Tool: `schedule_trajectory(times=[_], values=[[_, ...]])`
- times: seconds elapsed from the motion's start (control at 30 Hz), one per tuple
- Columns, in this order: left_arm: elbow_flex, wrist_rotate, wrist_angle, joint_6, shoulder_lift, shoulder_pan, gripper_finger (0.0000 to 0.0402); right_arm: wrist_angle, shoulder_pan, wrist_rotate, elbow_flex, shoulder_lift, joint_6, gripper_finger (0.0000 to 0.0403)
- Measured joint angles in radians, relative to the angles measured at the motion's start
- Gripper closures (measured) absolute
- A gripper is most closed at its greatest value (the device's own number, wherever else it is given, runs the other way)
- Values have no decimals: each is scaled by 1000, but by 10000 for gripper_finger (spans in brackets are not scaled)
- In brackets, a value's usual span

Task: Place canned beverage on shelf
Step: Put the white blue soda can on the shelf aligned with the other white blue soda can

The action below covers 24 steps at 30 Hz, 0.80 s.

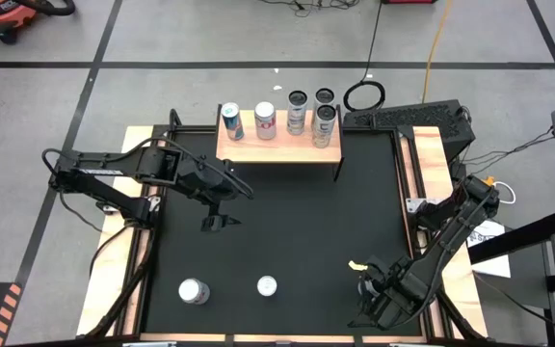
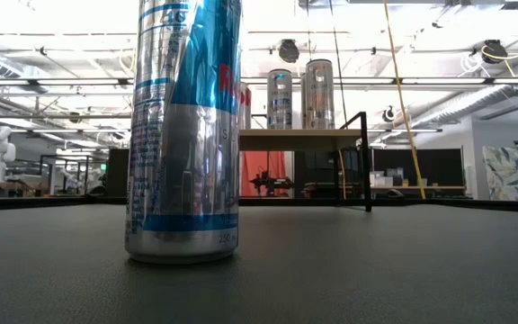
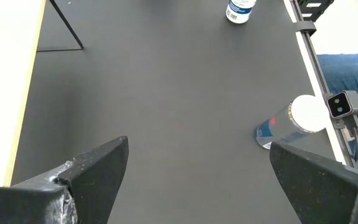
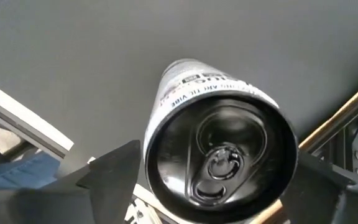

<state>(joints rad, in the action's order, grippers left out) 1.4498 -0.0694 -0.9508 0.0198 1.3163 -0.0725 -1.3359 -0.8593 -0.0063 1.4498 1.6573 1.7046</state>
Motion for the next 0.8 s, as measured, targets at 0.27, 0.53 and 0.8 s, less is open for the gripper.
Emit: schedule_trajectory(times=[0.27,0.53,0.8], values=[[0,0,0,0,0,0,8,-1,0,0,0,0,7,177],[0,0,0,0,0,0,8,-1,0,20,0,-1,0,196],[0,0,1,0,0,0,8,2,29,61,0,-1,-40,196]])
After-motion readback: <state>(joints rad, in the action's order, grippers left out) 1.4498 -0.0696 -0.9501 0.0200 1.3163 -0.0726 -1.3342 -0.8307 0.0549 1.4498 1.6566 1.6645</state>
